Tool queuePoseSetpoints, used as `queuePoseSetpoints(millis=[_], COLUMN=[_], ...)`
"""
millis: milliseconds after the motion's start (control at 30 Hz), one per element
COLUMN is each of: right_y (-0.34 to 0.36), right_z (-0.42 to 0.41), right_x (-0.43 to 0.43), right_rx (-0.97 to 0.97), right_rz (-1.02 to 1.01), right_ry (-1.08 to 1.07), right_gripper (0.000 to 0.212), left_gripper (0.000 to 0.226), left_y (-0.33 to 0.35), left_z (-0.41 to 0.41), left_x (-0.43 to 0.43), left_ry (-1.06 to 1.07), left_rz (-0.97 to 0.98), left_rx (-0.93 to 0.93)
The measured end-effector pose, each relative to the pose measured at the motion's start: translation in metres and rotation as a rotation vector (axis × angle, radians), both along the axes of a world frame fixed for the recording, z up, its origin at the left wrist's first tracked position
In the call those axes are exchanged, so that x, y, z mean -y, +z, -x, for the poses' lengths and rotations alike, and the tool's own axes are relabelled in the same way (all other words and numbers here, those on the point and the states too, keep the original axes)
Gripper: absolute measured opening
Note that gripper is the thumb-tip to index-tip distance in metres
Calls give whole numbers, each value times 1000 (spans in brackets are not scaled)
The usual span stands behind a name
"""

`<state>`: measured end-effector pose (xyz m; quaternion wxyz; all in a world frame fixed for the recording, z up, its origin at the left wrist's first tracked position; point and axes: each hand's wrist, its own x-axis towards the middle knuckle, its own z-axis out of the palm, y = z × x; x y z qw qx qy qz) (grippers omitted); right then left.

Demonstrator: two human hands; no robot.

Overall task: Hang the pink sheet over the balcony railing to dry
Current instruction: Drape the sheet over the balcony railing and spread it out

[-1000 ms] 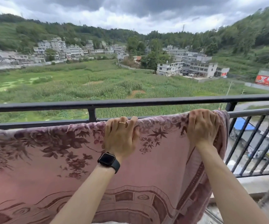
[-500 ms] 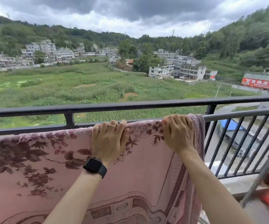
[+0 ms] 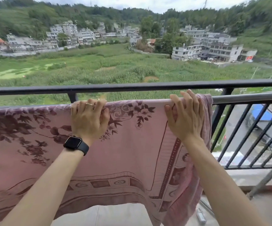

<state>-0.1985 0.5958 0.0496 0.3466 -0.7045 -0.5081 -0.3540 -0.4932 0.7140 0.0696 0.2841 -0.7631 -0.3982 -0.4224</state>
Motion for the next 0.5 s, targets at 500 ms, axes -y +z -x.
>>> queuePoseSetpoints(millis=[500], right_y=[14], right_z=[-6], right_x=[44], right_rx=[-699], right_rz=[-259], right_ry=[63], right_gripper=[35], left_gripper=[40], left_y=[32], left_z=[-165], left_x=[64], left_ry=[-161], left_rz=[269], left_rx=[-194])
